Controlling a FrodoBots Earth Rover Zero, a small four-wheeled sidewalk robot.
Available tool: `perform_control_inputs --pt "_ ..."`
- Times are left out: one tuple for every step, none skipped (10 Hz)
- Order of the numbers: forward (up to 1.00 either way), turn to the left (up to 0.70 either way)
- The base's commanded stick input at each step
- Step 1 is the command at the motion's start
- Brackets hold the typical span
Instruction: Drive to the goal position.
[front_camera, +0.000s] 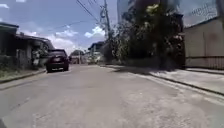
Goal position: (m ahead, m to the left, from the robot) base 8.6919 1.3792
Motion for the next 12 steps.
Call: perform_control_inputs --pt "1.00 0.00" --pt "1.00 0.00" --pt "1.00 0.00" --pt "1.00 0.00" --pt "1.00 0.00" --pt "1.00 0.00" --pt "1.00 0.00" --pt "1.00 0.00" --pt "1.00 0.00" --pt "1.00 0.00" --pt "1.00 0.00" --pt "1.00 0.00"
